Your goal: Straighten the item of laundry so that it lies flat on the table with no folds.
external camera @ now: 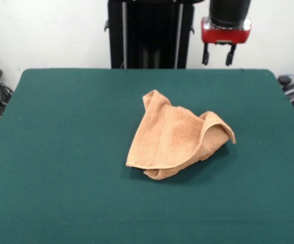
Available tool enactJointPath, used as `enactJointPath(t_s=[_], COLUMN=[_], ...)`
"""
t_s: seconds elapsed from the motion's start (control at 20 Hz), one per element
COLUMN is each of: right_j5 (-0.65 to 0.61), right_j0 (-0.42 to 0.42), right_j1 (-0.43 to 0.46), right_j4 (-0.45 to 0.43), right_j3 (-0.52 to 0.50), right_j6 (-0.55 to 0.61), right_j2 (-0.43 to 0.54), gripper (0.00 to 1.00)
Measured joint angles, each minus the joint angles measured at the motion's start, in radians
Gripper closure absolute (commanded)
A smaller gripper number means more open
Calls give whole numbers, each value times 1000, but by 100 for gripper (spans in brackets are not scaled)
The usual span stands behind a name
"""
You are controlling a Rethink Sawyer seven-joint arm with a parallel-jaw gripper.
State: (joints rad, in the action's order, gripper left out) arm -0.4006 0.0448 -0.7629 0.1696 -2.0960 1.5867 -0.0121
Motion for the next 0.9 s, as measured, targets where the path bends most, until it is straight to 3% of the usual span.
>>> enactJointPath(t_s=[0.3, 0.9], right_j5=[0, -9], right_j0=[-7, -8], right_j1=[-28, 5], right_j4=[0, 0], right_j3=[0, 64], right_j6=[0, 0], right_j2=[0, 0], gripper=[0, 0])
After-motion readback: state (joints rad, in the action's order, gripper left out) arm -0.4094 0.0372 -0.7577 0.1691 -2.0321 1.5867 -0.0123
